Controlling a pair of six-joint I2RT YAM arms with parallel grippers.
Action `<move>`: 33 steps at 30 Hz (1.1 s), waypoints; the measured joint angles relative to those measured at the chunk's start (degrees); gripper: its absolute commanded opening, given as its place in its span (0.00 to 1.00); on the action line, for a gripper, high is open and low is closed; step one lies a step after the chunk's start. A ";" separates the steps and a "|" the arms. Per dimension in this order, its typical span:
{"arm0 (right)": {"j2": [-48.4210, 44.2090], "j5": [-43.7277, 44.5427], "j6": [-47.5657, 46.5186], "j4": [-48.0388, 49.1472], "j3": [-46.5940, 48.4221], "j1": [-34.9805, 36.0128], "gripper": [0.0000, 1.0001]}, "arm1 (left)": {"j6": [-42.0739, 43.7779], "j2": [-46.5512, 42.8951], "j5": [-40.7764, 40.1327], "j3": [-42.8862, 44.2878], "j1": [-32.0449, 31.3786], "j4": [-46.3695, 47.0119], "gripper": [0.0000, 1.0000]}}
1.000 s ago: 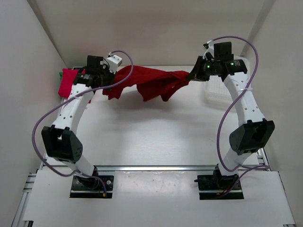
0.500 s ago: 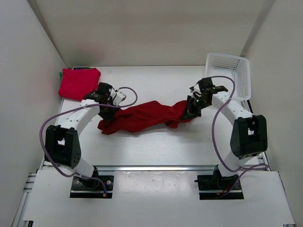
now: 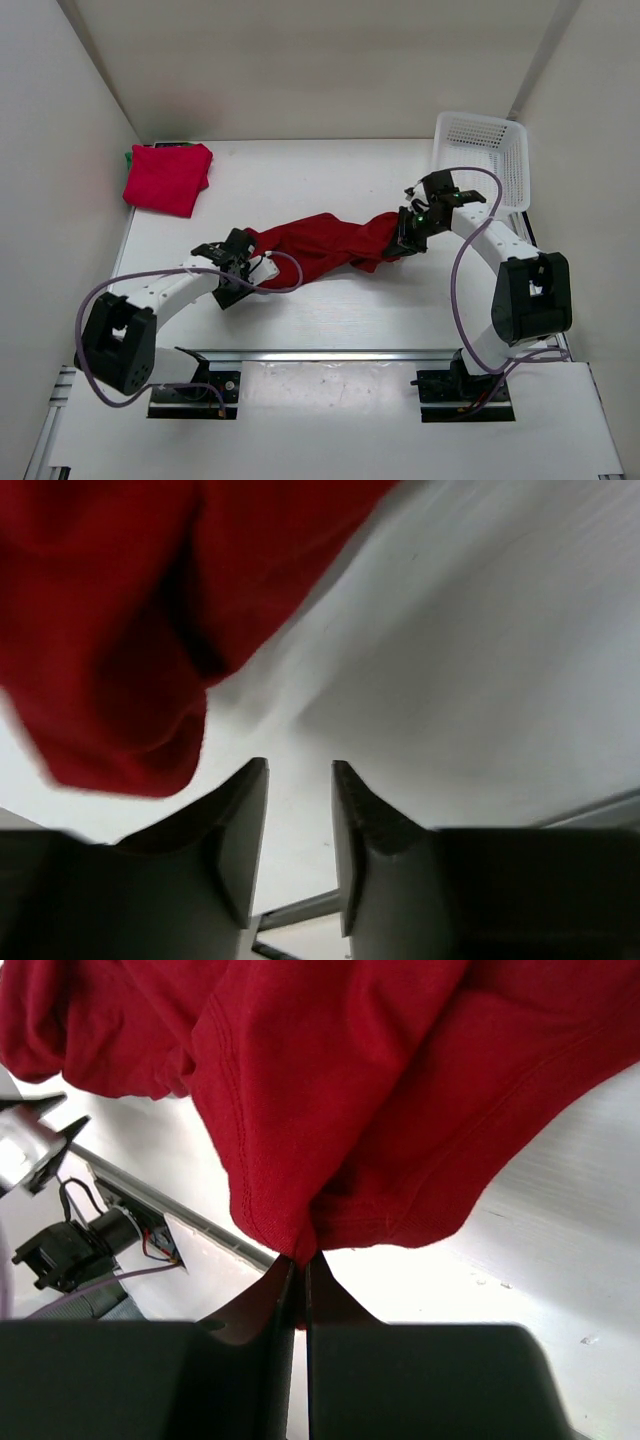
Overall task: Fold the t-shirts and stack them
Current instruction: Flatten out the tshirt
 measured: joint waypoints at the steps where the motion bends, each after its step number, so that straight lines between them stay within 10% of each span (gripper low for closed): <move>1: 0.02 0.00 0.00 0.02 0.00 0.31 0.05 | -0.04 1.40 -1.07 -0.85 0.15 0.59 0.52; 9: 0.20 0.20 0.20 0.11 0.07 1.33 0.04 | -0.50 6.47 -5.29 -0.04 0.15 11.78 0.56; 14: 0.17 0.20 0.83 0.44 0.04 1.05 0.03 | -0.68 13.44 -7.78 1.55 0.33 15.17 0.05; 16: 0.17 0.22 0.90 0.70 0.04 0.98 0.03 | -1.16 13.86 -6.97 3.04 0.74 14.78 0.00; 28: -4.44 0.13 -0.15 1.03 -3.43 -2.69 0.01 | 9.46 2.75 19.71 20.31 8.02 -7.34 0.00; 33: -4.70 -0.26 -0.96 0.90 -3.69 -4.39 0.01 | 11.87 13.29 31.58 31.30 14.64 -16.02 0.03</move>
